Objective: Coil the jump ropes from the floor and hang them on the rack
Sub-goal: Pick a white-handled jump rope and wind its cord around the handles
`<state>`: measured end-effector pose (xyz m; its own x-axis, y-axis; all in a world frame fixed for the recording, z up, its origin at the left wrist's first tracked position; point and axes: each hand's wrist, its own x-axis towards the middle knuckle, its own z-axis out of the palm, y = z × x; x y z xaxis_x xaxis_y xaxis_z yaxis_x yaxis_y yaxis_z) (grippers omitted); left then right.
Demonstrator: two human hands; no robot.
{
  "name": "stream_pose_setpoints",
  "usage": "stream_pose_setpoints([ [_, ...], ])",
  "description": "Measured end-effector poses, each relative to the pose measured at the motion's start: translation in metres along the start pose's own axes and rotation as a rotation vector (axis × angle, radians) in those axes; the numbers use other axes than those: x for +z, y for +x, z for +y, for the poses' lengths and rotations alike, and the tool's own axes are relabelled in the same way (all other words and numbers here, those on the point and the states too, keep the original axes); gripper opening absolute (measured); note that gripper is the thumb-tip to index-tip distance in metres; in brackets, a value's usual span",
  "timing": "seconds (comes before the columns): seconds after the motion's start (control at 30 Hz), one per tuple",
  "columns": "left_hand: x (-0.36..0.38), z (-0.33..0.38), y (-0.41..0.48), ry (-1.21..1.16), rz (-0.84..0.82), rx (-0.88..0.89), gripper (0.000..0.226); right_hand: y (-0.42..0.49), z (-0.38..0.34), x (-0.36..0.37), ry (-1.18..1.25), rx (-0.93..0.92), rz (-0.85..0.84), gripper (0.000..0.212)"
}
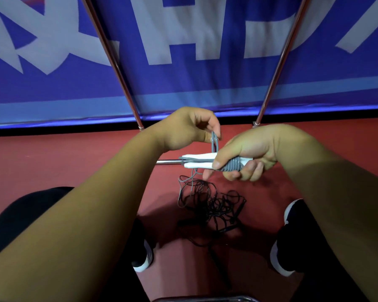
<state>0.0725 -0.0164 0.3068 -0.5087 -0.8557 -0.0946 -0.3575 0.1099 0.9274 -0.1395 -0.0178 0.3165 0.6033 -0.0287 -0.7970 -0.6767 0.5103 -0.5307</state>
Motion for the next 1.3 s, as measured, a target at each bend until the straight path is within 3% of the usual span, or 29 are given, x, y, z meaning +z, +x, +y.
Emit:
stream_pose_setpoints([
  [0.2,0.004,0.012,0.005,0.198,0.069,0.017,0.018,0.008,0.003,-0.007,-0.062,0.103,0.25,0.021],
  [0.37,0.001,0.014,0.006,0.667,0.034,0.068,0.031,0.012,0.006,-0.012,-0.108,0.104,0.543,0.015],
  [0.5,0.013,0.002,0.006,0.882,0.017,-0.169,0.013,0.019,0.005,-0.02,-0.113,-0.052,0.781,0.017],
  [0.53,0.016,0.0,0.005,0.875,0.004,-0.225,0.007,0.023,0.003,-0.022,-0.11,-0.098,0.832,0.02],
  [0.6,0.019,-0.003,0.005,0.65,-0.039,-0.367,0.02,0.029,0.0,-0.023,-0.051,-0.196,0.9,0.021],
  [0.67,0.02,-0.001,0.004,0.262,-0.069,-0.493,0.029,0.031,-0.004,-0.022,0.118,-0.331,0.886,0.013],
  [0.73,0.015,0.005,0.001,0.01,-0.066,-0.504,0.025,0.029,-0.007,-0.021,0.266,-0.429,0.837,0.008],
  [0.83,0.0,0.01,-0.002,-0.203,-0.127,-0.428,0.004,0.019,-0.01,-0.02,0.385,-0.556,0.762,0.01],
  [0.9,-0.011,0.012,-0.005,-0.269,-0.192,-0.392,0.017,0.01,-0.012,-0.021,0.449,-0.639,0.69,0.011],
  [1.0,-0.016,0.017,-0.006,-0.217,-0.174,-0.329,0.024,-0.001,-0.013,-0.022,0.525,-0.706,0.554,0.018],
  [1.1,-0.015,0.019,-0.002,-0.041,-0.024,-0.282,0.023,-0.003,-0.016,-0.02,0.583,-0.713,0.533,0.035],
  [1.17,-0.015,0.018,0.002,0.118,0.077,-0.259,0.022,-0.001,-0.017,-0.018,0.598,-0.713,0.545,0.045],
  [1.3,-0.011,0.019,0.005,0.566,0.223,-0.221,0.023,0.001,-0.017,-0.017,0.613,-0.728,0.577,0.042],
])
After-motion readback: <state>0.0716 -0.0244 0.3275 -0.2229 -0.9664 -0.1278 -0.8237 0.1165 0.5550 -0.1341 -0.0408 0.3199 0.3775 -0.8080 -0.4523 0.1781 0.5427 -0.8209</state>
